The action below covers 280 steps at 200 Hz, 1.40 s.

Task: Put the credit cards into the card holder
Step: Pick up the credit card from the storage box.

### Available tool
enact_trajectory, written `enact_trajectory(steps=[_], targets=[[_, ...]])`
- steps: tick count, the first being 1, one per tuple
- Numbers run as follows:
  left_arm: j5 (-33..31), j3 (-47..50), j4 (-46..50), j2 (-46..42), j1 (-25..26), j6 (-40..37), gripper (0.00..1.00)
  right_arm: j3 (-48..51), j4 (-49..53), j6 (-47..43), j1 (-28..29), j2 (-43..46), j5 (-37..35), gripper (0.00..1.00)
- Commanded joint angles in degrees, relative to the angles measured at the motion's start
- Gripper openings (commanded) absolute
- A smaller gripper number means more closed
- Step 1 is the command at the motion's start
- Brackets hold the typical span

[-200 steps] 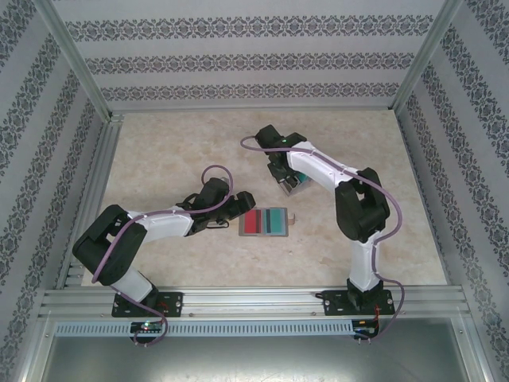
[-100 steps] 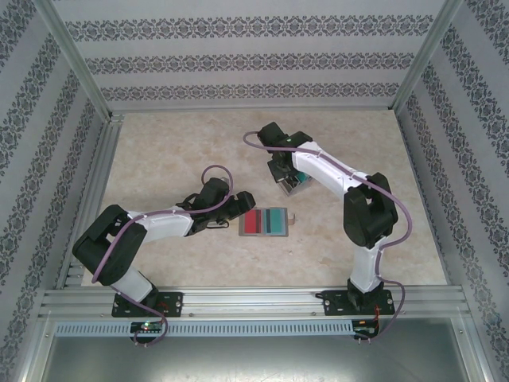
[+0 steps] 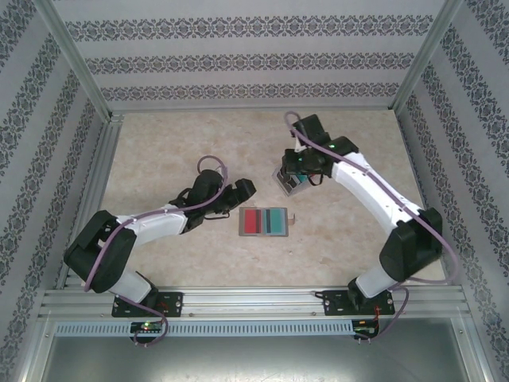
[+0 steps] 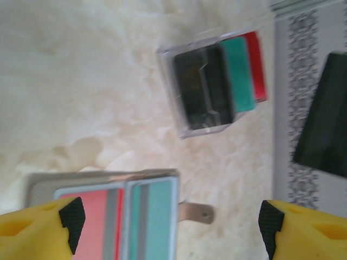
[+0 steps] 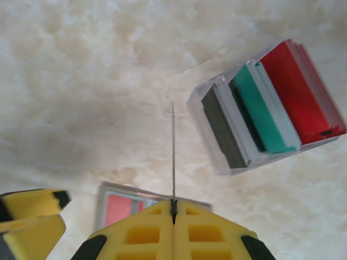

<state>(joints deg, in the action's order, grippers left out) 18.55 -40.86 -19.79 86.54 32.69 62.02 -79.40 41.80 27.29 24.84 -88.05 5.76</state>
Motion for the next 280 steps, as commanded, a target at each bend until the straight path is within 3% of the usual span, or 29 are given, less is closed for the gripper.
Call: enact_trajectory(steps=[1,19,52,101,130,176,225,280], targets=[[5.70,-0.25,-9.74,-0.65,-1.86,3.93,0.86,5.60,-9.09,10.05,-3.61,3.25,16.16,0.03],[9.41,-1.59,-14.85,1.19,-2.66,6.45,0.87,8.75,-14.35,15.51,-5.49,4.74,24.35,0.03],[15.77,-5.38,-25.55,7.38,-2.78,11.53,0.84,13.09,-22.11,23.14,-6.13,5.18,31.20,0.04],[18.68,-7.50,-30.35,9.81,-2.72,13.67,0.73,16.77,-26.27,26.36,-7.55,5.67,33.95,0.04],[17.86,-6.78,-32.59,9.72,-2.67,16.33,0.58,18.93,-29.78,28.85,-8.24,6.61,35.48,0.05],[16.84,-6.68,-31.66,8.81,-2.71,18.08,0.24,22.16,-34.20,32.20,-10.84,7.44,38.39,0.06],[16.82,-7.35,-29.41,7.37,-2.72,18.09,0.04,24.06,-41.57,36.55,-11.20,7.21,41.49,0.13],[15.63,-5.01,-40.66,9.30,-2.71,26.98,0.00,24.95,-48.70,40.33,-11.18,5.33,44.58,0.23]])
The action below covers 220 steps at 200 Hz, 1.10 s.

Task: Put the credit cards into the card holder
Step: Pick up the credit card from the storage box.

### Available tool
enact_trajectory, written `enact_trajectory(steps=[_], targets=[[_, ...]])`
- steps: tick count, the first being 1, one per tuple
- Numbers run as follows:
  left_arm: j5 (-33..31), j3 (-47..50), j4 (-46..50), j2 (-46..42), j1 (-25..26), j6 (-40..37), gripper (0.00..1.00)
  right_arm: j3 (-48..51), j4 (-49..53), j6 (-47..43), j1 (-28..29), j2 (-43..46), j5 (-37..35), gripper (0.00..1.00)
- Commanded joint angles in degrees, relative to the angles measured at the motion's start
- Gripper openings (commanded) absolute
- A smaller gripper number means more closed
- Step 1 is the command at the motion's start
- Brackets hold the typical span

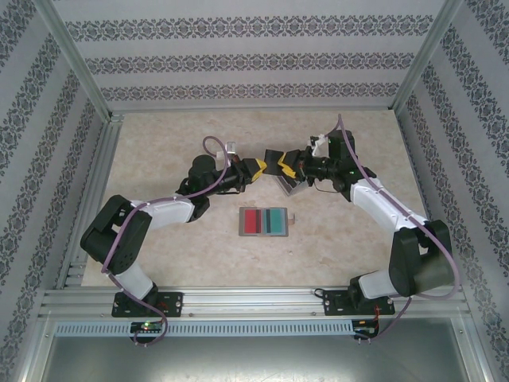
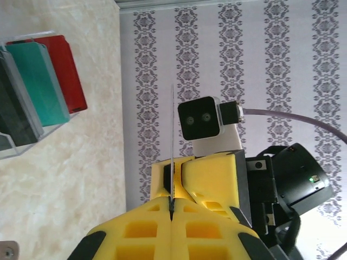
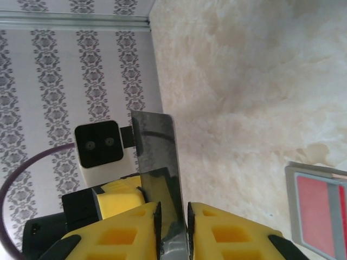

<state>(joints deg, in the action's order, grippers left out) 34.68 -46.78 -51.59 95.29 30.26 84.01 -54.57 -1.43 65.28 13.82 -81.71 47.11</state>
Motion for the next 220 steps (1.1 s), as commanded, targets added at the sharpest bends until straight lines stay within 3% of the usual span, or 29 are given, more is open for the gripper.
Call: enact_trajectory(steps=[1,48,80,118,129,141,151,168,220], targets=[[-0.58,0.95,-8.96,0.58,-0.29,5.05,0.00,0.10,-5.53,2.46,-0.09,-1.05,3.28,0.23],[-1.18,1.18,-9.76,0.47,-0.29,8.30,0.00,-0.45,-7.98,3.14,0.25,-2.31,4.68,0.17],[-1.89,1.56,-7.91,-0.64,-0.23,10.81,0.00,-0.10,-6.57,2.97,-0.04,-2.75,3.64,0.20],[-2.11,1.67,-4.74,-2.81,-0.15,12.32,0.00,-0.62,-4.56,2.03,-0.07,-3.61,2.60,0.10],[-1.56,1.12,-3.81,-3.13,-0.20,12.66,0.14,-0.80,-4.68,2.27,-0.01,-4.26,3.05,0.09],[-0.71,0.32,-3.73,-3.15,-0.20,12.47,0.16,-1.13,-5.28,2.74,0.04,-4.88,4.04,0.06],[-0.38,-0.06,-4.20,-3.02,-0.14,13.04,0.30,-1.52,-4.75,2.89,0.00,-5.13,4.41,0.06],[-0.46,-0.19,-4.70,-3.09,-0.15,13.26,0.44,-1.84,-4.65,3.22,0.05,-5.34,4.77,0.08],[-0.75,0.11,-8.70,-0.24,-0.20,15.25,0.54,-2.60,-9.23,6.36,0.60,-4.95,9.13,0.06]])
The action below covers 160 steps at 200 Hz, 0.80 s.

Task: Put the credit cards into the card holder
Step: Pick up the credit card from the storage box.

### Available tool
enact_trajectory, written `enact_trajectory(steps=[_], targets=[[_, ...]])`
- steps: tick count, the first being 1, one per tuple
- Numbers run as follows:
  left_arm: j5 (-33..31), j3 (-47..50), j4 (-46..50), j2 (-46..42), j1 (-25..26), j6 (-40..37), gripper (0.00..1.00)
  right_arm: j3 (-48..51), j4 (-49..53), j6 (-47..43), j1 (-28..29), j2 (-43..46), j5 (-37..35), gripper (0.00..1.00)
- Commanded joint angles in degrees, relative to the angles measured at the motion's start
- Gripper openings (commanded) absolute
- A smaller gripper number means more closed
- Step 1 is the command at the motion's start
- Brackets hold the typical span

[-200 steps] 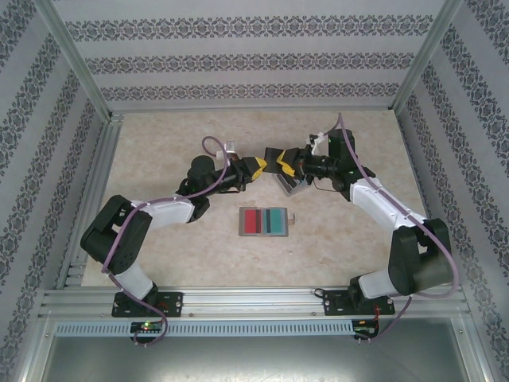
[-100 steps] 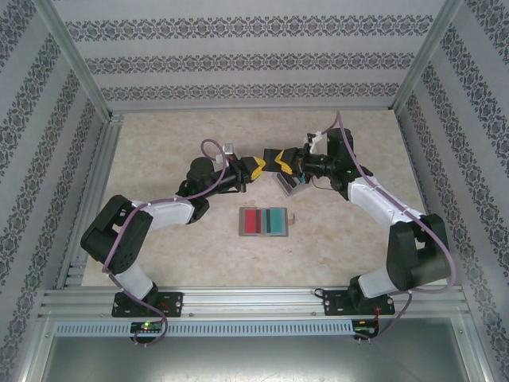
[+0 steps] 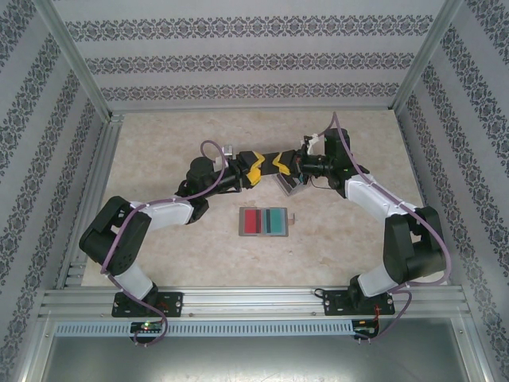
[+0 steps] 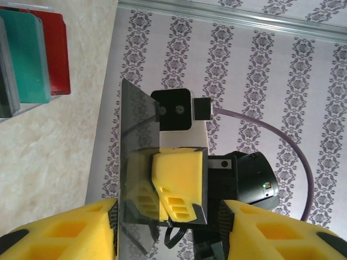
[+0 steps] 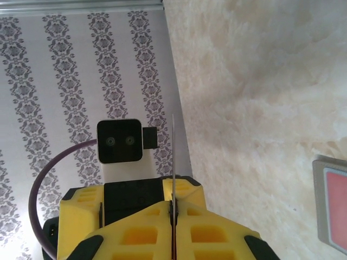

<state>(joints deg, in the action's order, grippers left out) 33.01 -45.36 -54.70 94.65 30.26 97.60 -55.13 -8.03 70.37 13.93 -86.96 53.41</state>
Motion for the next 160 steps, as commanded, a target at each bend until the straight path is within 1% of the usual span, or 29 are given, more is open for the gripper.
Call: enact_trajectory(steps=[1,34,46,61,89,99,110,121,128,132,138,152,160], targets=[[0.91,-1.31,-5.64,0.42,-0.16,1.73,0.54,-2.01,-2.66,1.26,0.49,0.38,2.84,0.06],[1.12,-2.16,-8.64,2.51,-0.20,2.39,0.61,-2.27,-2.82,0.73,0.97,1.57,3.31,0.06],[1.68,-2.75,-8.34,2.74,-0.16,1.85,0.60,-2.94,-0.82,-1.01,1.10,1.66,3.32,0.07],[1.48,-2.59,-8.75,2.34,-0.20,1.24,0.56,-2.70,-0.48,-1.68,1.18,1.66,3.15,0.08],[1.56,-2.74,-7.94,1.06,-0.13,-0.32,0.37,-4.01,2.16,-4.81,2.43,1.23,4.42,0.10],[1.70,-3.04,-8.32,1.06,-0.20,-0.16,0.30,-3.62,2.53,-5.12,2.52,1.18,3.75,0.10],[1.71,-3.40,-8.40,1.06,-0.20,0.08,0.19,-3.79,4.38,-6.55,2.37,1.20,2.71,0.13],[2.02,-3.64,-8.38,1.06,-0.20,0.13,0.10,-4.33,7.21,-8.45,2.27,1.33,1.21,0.14],[2.04,-3.65,-8.03,1.03,-0.20,0.19,0.05,-4.58,7.87,-9.08,2.25,1.44,0.55,0.16],[2.10,-3.59,-7.83,0.95,-0.20,0.17,0.04,-4.67,8.02,-9.02,2.20,1.52,0.39,0.19],[2.14,-3.53,-7.60,0.81,-0.18,0.00,0.02,-4.74,7.83,-8.82,2.17,1.41,0.30,0.19],[2.02,-3.12,-7.53,0.56,-0.20,0.15,0.02,-5.27,7.51,-8.62,2.28,1.25,0.21,0.21],[1.88,-2.98,-7.53,0.47,-0.14,0.28,0.02,-5.54,7.33,-8.56,2.40,1.06,0.37,0.24]])
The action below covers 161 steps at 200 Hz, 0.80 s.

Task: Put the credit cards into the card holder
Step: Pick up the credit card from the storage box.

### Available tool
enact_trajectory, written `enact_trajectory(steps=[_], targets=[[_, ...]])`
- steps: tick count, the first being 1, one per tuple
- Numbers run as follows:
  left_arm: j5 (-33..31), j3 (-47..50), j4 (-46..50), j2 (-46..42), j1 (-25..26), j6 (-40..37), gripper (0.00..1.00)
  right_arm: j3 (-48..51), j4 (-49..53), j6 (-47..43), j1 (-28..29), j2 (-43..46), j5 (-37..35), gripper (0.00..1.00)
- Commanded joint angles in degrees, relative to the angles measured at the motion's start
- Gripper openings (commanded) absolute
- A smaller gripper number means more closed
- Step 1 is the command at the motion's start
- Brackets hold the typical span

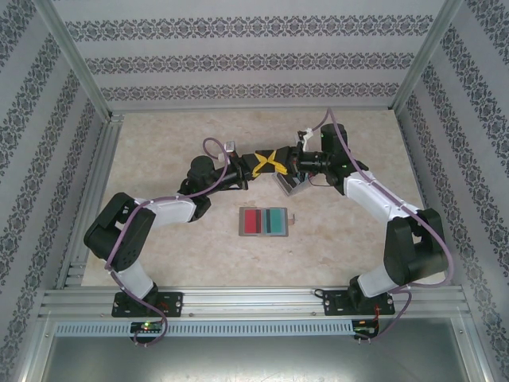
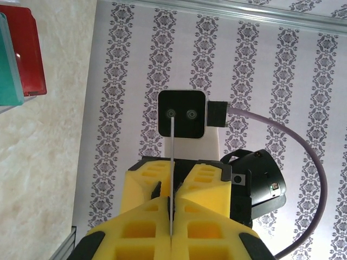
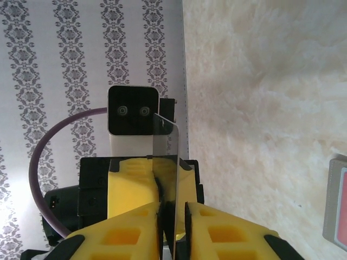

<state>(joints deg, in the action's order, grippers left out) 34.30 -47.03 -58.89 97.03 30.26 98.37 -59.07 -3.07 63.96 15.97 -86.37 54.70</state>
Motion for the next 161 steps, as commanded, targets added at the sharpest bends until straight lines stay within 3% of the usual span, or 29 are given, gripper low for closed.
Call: enact_trajectory(steps=[1,23,37,67,161], targets=[[0.63,-1.32,-3.38,-1.93,-0.17,-0.47,0.02,-1.63,2.37,-2.08,0.37,0.48,-0.91,0.24],[0.90,-1.66,-3.62,-1.94,-0.18,-0.36,0.04,-2.22,2.16,-2.31,0.81,-0.18,-0.29,0.23],[0.69,-1.63,-4.57,-1.93,-0.19,0.06,0.04,-2.27,3.96,-3.03,0.78,0.10,-1.75,0.17],[0.17,-1.78,-6.36,-2.10,-0.20,0.68,0.13,0.19,4.01,-1.98,-1.67,0.35,-3.27,0.14],[-0.29,-1.21,-9.12,-1.34,-0.20,2.04,0.12,1.20,4.33,-1.93,-3.16,1.62,-3.93,0.11]])
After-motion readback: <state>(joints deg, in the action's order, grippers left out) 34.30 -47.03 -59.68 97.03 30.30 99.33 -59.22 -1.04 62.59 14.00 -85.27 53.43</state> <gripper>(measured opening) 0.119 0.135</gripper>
